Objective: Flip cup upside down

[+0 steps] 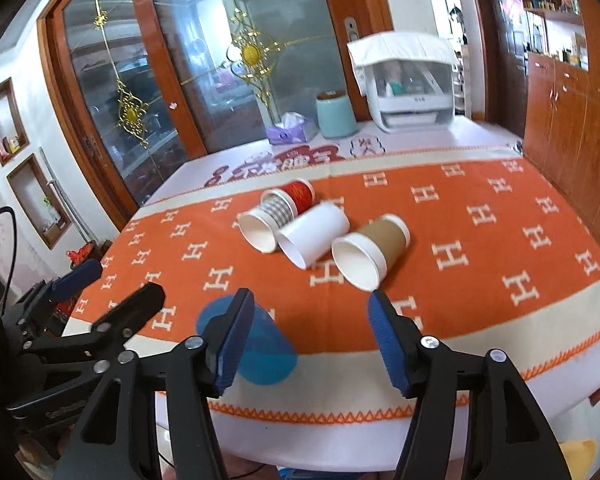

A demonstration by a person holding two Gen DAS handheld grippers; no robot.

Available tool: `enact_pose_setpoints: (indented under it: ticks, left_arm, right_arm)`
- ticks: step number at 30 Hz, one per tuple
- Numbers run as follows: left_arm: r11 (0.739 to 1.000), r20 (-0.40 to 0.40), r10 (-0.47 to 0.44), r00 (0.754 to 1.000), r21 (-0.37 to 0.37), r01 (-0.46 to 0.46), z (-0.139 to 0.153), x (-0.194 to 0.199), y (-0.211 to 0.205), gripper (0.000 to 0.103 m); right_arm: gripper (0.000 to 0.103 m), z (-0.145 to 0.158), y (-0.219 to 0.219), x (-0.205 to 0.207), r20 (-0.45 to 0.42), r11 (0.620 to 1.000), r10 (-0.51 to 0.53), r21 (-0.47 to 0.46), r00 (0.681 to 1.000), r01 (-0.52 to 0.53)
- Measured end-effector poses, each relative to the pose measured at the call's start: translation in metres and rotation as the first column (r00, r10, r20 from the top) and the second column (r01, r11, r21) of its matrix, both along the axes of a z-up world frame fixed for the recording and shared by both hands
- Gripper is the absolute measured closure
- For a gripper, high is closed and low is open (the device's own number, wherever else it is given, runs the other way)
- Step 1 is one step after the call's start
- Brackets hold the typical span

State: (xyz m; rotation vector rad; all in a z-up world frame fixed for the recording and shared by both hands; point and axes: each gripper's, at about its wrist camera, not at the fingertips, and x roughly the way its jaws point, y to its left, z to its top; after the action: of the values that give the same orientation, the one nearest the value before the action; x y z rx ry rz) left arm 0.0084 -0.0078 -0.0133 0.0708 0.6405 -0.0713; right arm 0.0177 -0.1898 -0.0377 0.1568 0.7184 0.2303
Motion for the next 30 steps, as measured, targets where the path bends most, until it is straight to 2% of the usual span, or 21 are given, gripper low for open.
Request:
enact_pose_setpoints:
  ticks: [5, 9, 30]
  left_arm:
    - [0.999, -0.013, 0.047, 0.999, 0.002, -0.047, 0.011, 0.007, 0.001, 0.009]
    - [0.997, -0.019, 0.065, 0.998, -0.029, -0.066, 0.017, 0.009, 0.005, 0.009]
    - [0.992, -0.038, 0.111, 0.993, -0.046, -0.113, 0.018, 0.016, 0.008, 0.009]
  right_arm:
    - [0.04, 0.026, 0.004, -0.002, 0.051, 1.0, -0.003, -0.023, 0.999, 0.004]
    - [0.038, 0.039, 0.005, -0.003, 0.068, 1.0, -0.008, -0.019, 0.998, 0.009]
    - [0.038, 0.044, 0.01, 0.005, 0.072, 1.0, 0.002, -0.021, 0.997, 0.0]
